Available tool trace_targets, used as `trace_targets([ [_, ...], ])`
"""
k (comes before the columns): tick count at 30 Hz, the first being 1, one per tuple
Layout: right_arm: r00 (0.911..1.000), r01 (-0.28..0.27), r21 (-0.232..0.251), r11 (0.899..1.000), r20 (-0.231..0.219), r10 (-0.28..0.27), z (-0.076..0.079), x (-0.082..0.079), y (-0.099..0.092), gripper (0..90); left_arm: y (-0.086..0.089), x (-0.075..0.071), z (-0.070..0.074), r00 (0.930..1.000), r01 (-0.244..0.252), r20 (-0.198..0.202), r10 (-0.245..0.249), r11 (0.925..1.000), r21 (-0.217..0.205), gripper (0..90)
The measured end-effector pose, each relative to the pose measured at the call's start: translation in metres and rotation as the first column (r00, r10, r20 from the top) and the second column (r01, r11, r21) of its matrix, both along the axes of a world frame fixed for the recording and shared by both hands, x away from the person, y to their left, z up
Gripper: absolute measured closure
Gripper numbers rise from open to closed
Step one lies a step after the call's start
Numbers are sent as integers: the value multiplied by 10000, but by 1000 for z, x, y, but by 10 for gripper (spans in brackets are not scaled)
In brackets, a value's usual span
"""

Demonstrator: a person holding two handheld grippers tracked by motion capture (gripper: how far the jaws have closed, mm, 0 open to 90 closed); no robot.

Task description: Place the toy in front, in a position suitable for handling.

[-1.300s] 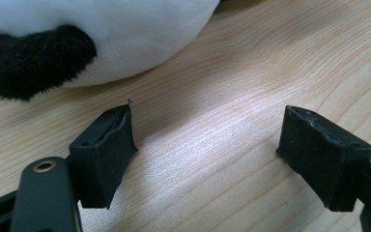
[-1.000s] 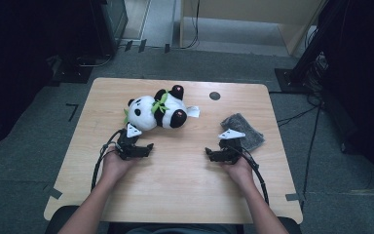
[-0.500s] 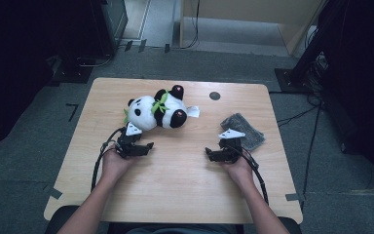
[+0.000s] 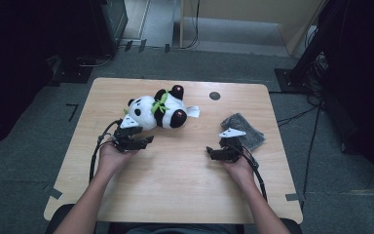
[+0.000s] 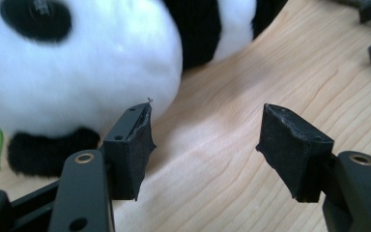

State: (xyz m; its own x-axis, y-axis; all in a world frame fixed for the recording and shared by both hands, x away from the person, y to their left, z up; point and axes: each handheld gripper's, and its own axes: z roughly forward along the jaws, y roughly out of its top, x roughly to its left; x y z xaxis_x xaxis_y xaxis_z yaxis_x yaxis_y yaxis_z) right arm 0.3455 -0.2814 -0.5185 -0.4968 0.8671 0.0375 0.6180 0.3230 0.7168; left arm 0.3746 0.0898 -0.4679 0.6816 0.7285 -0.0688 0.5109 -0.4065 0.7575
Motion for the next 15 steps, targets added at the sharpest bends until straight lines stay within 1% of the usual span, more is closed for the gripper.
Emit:
trace_targets([
  [1,10000,-35,-11,10000,-2,35,0,0,-1,233,-1,2,3,10000,-22,85,23,9999,-140,365],
  [4,10000,-98,-70,9999,-3,98,0,1,-2,246,-2,5,6,9999,4,134,-1,9998,-216,368],
  [5,9999,-100,-56,9999,71,100,0,1,-3,248,-2,6,8,9999,-5,165,9,9997,-249,382],
  [6,9999,-103,-49,9999,99,104,-1,1,-3,247,-2,7,12,9994,-98,320,114,9987,-496,391],
  [7,9999,-103,-49,9999,99,104,-1,1,-3,247,-2,7,12,9994,-98,320,114,9987,-496,402],
  [8,9998,-93,-21,10000,167,93,-1,0,-3,247,-2,9,14,9994,-122,312,141,9981,-605,403],
  [10,9996,-92,42,9999,271,91,-2,-1,-4,245,-3,11,17,9995,-102,284,120,9981,-609,403],
  [11,9996,-92,42,9999,271,91,-2,-1,-4,245,-4,13,17,9995,-65,294,81,9985,-539,403],
  [13,9989,-168,132,9998,446,162,-4,-2,-6,242,-7,15,19,9994,-38,332,54,9989,-462,394],
  [14,9988,-170,131,9998,461,164,-4,-2,-6,241,-8,15,20,9994,-17,344,31,9992,-412,391],
  [15,9988,-174,124,9998,469,168,-4,-2,-6,241,-10,17,22,9996,20,290,-11,9995,-313,390],
])
